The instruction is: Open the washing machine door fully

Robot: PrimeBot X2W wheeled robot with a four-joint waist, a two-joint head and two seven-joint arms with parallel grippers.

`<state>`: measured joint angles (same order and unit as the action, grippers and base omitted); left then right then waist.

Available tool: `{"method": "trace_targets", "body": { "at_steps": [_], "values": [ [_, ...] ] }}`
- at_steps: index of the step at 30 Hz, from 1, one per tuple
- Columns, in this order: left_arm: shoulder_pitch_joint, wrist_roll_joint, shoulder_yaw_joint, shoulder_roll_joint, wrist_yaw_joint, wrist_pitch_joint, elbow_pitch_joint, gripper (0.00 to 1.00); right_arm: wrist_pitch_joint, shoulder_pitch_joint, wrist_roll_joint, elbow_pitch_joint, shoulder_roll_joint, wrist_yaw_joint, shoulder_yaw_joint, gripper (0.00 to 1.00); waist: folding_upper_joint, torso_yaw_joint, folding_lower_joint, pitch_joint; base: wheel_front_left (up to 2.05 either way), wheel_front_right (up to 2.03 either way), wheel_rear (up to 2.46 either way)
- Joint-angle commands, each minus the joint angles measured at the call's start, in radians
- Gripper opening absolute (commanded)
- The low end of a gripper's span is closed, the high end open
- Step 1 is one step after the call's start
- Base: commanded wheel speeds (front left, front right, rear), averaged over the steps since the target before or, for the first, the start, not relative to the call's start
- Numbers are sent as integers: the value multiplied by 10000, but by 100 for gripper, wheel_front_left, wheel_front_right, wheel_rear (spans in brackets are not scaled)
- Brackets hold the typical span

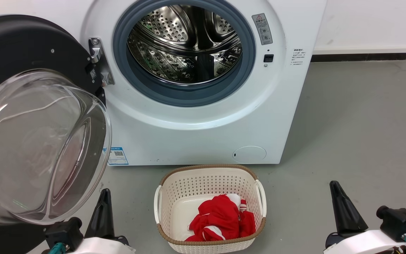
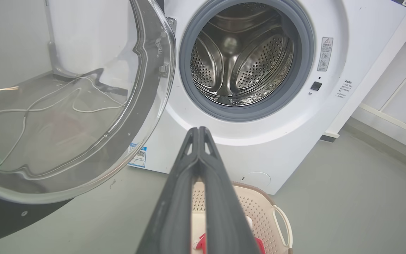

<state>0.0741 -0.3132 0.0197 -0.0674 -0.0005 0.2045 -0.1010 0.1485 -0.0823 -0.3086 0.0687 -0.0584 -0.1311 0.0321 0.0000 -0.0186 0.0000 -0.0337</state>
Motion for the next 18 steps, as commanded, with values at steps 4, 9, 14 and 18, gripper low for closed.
{"method": "trace_targets", "body": {
  "at_steps": [4,9,14,18],
  "values": [
    [-390,-1001,-139,-10,-121,-209,33,0,-121,426,-1106,8,-112,1,-42,0,0,7,0,15,0,0,0],
    [-495,-1882,-220,3,-208,-422,-63,0,-243,539,-2047,134,-155,1,-72,0,0,15,0,31,0,0,0],
    [-601,-2709,-300,14,-291,-624,-159,0,-365,647,-2918,248,-189,1,-108,0,0,23,0,47,0,0,0],
    [-657,-3186,-349,20,-343,-739,-217,0,-439,705,-3422,317,-207,1,-132,0,0,28,0,57,0,0,0]
  ]
}}
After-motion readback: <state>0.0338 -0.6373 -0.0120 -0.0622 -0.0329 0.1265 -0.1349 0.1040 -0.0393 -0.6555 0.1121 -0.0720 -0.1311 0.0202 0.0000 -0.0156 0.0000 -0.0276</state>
